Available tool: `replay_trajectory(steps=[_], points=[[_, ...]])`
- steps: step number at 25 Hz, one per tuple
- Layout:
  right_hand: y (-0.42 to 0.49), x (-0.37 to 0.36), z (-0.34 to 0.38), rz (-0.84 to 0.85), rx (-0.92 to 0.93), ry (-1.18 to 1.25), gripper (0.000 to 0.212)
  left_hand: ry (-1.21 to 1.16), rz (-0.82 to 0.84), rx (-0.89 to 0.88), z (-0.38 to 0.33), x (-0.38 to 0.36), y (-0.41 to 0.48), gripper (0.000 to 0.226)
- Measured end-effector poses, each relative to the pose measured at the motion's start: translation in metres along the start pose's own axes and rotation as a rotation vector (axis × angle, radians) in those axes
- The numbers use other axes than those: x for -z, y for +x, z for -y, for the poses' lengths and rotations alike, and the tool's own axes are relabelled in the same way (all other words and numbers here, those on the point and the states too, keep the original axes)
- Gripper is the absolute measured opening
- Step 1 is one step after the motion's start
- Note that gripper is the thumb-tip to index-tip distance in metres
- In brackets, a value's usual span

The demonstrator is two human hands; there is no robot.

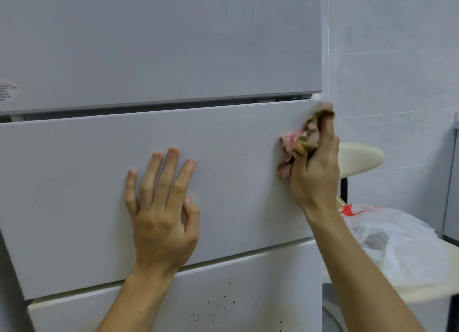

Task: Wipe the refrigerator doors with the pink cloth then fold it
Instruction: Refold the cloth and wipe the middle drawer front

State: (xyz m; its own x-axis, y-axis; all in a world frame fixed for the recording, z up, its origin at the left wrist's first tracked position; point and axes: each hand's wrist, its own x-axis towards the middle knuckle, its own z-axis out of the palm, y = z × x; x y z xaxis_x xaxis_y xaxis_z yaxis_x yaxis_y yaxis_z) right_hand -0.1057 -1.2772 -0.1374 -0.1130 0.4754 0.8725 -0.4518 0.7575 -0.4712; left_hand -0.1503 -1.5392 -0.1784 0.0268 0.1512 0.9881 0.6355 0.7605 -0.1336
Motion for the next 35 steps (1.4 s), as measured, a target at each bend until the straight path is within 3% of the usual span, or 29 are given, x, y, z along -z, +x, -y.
replay_trajectory(steps=[2,6,9,12,16,20,23,26,28,31,35], points=[[-0.04,0.005,-0.015,-0.02,-0.072,-0.029,0.069,0.015,-0.015,0.002,-0.002,-0.002,0.0,0.054],[-0.117,0.009,-0.018,-0.007,-0.276,0.13,0.046,0.021,-0.028,0.005,-0.001,-0.003,-0.001,0.052],[-0.125,0.003,-0.008,0.058,-0.108,-0.152,0.082,-0.007,0.007,-0.005,0.001,0.003,-0.001,0.053],[-0.063,-0.012,0.019,0.021,0.055,-0.181,0.087,-0.092,0.058,0.014,0.002,0.013,0.001,0.053],[-0.015,-0.055,0.066,-0.012,0.218,-0.229,0.068,-0.081,0.067,0.042,0.02,0.025,0.0,0.053],[-0.088,-0.078,0.072,0.099,0.421,-0.263,0.058,-0.035,0.048,0.086,0.029,0.028,-0.004,0.053],[-0.153,-0.071,0.057,0.242,0.471,-0.264,0.059,-0.067,0.073,0.077,0.031,0.028,-0.004,0.053],[-0.154,-0.054,0.041,0.285,0.508,-0.295,0.052,-0.054,0.094,0.073,0.033,0.032,-0.004,0.054],[-0.127,-0.043,0.033,0.183,0.439,-0.322,0.051,-0.04,0.115,0.069,0.036,0.037,-0.005,0.055],[-0.075,-0.033,0.035,-0.054,0.2,-0.33,0.069,0.004,0.1,0.107,0.051,0.047,-0.006,0.054],[-0.055,-0.071,0.077,-0.205,0.093,-0.177,0.05,0.008,0.065,0.15,0.068,0.053,-0.006,0.055]])
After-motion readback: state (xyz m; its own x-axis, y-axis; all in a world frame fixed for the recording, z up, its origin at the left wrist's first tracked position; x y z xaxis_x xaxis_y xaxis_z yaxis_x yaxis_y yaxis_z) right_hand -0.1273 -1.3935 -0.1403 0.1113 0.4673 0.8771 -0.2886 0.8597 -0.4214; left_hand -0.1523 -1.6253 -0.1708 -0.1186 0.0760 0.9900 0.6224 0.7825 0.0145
